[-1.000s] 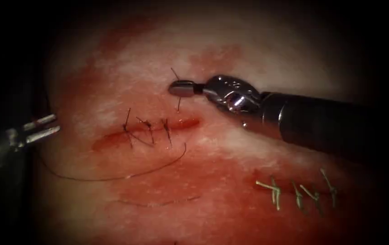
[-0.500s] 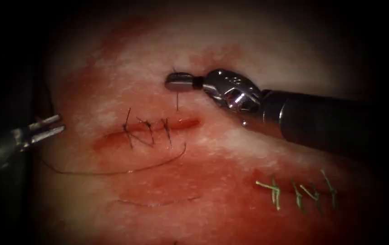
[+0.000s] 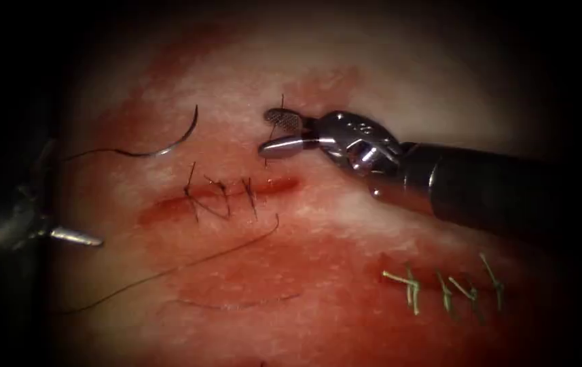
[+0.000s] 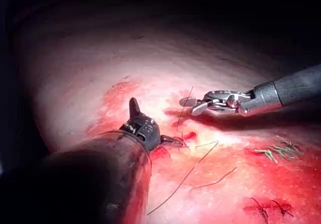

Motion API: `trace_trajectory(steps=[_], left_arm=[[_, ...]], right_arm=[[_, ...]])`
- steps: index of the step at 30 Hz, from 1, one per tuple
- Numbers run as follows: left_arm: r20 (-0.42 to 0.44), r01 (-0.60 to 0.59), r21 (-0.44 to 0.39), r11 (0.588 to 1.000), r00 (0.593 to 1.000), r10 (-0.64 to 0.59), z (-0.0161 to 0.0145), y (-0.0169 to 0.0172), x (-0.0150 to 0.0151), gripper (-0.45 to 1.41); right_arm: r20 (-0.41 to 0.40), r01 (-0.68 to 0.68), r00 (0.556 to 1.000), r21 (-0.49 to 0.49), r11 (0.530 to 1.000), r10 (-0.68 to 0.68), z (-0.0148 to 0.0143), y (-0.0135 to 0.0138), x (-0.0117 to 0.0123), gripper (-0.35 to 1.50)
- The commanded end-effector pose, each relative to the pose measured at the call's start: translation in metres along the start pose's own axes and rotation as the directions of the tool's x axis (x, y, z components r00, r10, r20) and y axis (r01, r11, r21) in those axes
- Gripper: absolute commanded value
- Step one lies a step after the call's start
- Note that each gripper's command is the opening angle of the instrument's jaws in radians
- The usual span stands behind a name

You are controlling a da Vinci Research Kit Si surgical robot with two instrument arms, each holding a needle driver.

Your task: Wound Closure

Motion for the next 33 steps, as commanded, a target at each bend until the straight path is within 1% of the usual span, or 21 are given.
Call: trace_trajectory(steps=[1, 3, 4, 6, 7, 8, 9, 10, 11, 12, 13, 14, 16, 17, 18, 20, 21, 26, 28, 29, 33], left_arm=[[-0.001, 0.001, -0.005, 1.000, 1.000, -0.001, 0.0008, -0.0001, 0.0000, 1.13], [0.027, 0.013, -0.051, 0.999, 1.000, -0.011, -0.0004, 0.0002, -0.0006, 1.03], [0.027, 0.013, -0.051, 0.999, 1.000, -0.011, -0.0004, 0.0002, -0.0006, 1.03], [0.080, 0.012, -0.123, 0.992, 0.997, -0.002, -0.0014, 0.0016, -0.0021, 1.03], [0.080, 0.012, -0.123, 0.992, 0.997, -0.002, -0.0014, 0.0016, -0.0021, 1.03], [0.105, 0.005, -0.148, 0.989, 0.994, 0.011, -0.0016, 0.0023, -0.0028, 1.03], [0.207, -0.012, -0.198, 0.980, 0.977, 0.054, -0.0016, 0.0043, -0.0046, 1.03], [0.276, -0.017, -0.235, 0.972, 0.958, 0.083, -0.0013, 0.0057, -0.0060, 1.01], [0.276, -0.017, -0.235, 0.972, 0.958, 0.083, -0.0013, 0.0057, -0.0060, 1.01], [0.304, -0.022, -0.268, 0.963, 0.947, 0.107, -0.0007, 0.0070, -0.0074, 1.01], [0.312, -0.024, -0.280, 0.960, 0.943, 0.114, -0.0004, 0.0074, -0.0081, 1.01], [0.342, -0.033, -0.302, 0.953, 0.929, 0.140, 0.0008, 0.0085, -0.0100, 1.03], [0.351, -0.032, -0.311, 0.950, 0.925, 0.147, 0.0016, 0.0086, -0.0115, 0.98], [0.350, -0.033, -0.312, 0.950, 0.925, 0.147, 0.0017, 0.0085, -0.0116, 0.89], [0.350, -0.031, -0.318, 0.948, 0.925, 0.148, 0.0018, 0.0084, -0.0117, 0.69], [0.356, -0.022, -0.332, 0.943, 0.923, 0.147, 0.0021, 0.0080, -0.0119, -0.25], [0.359, -0.022, -0.335, 0.942, 0.921, 0.150, 0.0022, 0.0079, -0.0121, -0.45], [0.372, -0.018, -0.352, 0.936, 0.915, 0.157, 0.0020, 0.0071, -0.0119, -0.45], [0.385, -0.011, -0.337, 0.941, 0.911, 0.149, 0.0011, 0.0065, -0.0097, -0.45], [0.374, -0.005, -0.323, 0.946, 0.918, 0.132, 0.0007, 0.0064, -0.0083, -0.45], [0.339, -0.023, -0.306, 0.952, 0.932, 0.132, 0.0008, 0.0060, -0.0058, -0.45]], right_arm=[[-0.001, 0.002, 1.000, 0.004, 1.000, -0.002, 0.0007, 0.0001, -0.0001, 1.11], [0.000, 0.008, 1.000, 0.005, 1.000, -0.008, 0.0005, -0.0001, -0.0002, 1.11], [0.000, 0.008, 1.000, 0.005, 1.000, -0.008, 0.0005, -0.0001, -0.0002, 1.11], [0.000, 0.014, 1.000, 0.005, 1.000, -0.014, 0.0004, -0.0002, -0.0002, 1.10], [0.000, 0.014, 1.000, 0.005, 1.000, -0.014, 0.0004, -0.0002, -0.0002, 1.10], [0.000, 0.014, 1.000, 0.005, 1.000, -0.014, 0.0005, -0.0002, -0.0002, 1.10], [0.000, 0.020, 1.000, 0.005, 1.000, -0.020, 0.0005, -0.0001, -0.0002, 1.10], [0.000, 0.020, 1.000, 0.006, 1.000, -0.020, 0.0004, -0.0002, -0.0002, 1.10], [0.000, 0.020, 1.000, 0.006, 1.000, -0.020, 0.0004, -0.0002, -0.0002, 1.10], [0.001, 0.020, 1.000, 0.007, 1.000, -0.020, 0.0002, -0.0003, -0.0002, 1.10], [0.001, 0.025, 1.000, 0.008, 1.000, -0.025, 0.0001, -0.0003, -0.0002, 1.10], [0.002, 0.036, 0.999, 0.009, 0.999, -0.036, -0.0002, -0.0007, -0.0001, 1.10], [0.002, 0.042, 0.999, 0.010, 0.999, -0.042, -0.0003, -0.0010, -0.0001, 1.10], [0.002, 0.042, 0.999, 0.010, 0.999, -0.042, -0.0003, -0.0010, -0.0001, 1.10], [0.002, 0.042, 0.999, 0.010, 0.999, -0.042, -0.0003, -0.0010, -0.0001, 1.10], [0.002, 0.042, 0.999, 0.009, 0.999, -0.042, -0.0003, -0.0010, 0.0000, 1.10], [0.002, 0.042, 0.999, 0.010, 0.999, -0.042, -0.0003, -0.0010, -0.0001, 1.10], [0.003, 0.047, 0.999, 0.012, 0.999, -0.047, -0.0006, -0.0012, 0.0000, 1.05], [0.006, 0.043, 0.999, 0.017, 0.999, -0.043, -0.0013, -0.0013, 0.0005, 1.05], [0.006, 0.040, 0.999, 0.022, 0.999, -0.040, -0.0019, -0.0013, 0.0009, 1.05], [0.004, 0.109, 0.994, 0.025, 0.994, -0.109, -0.0032, -0.0017, 0.0018, 1.08]])
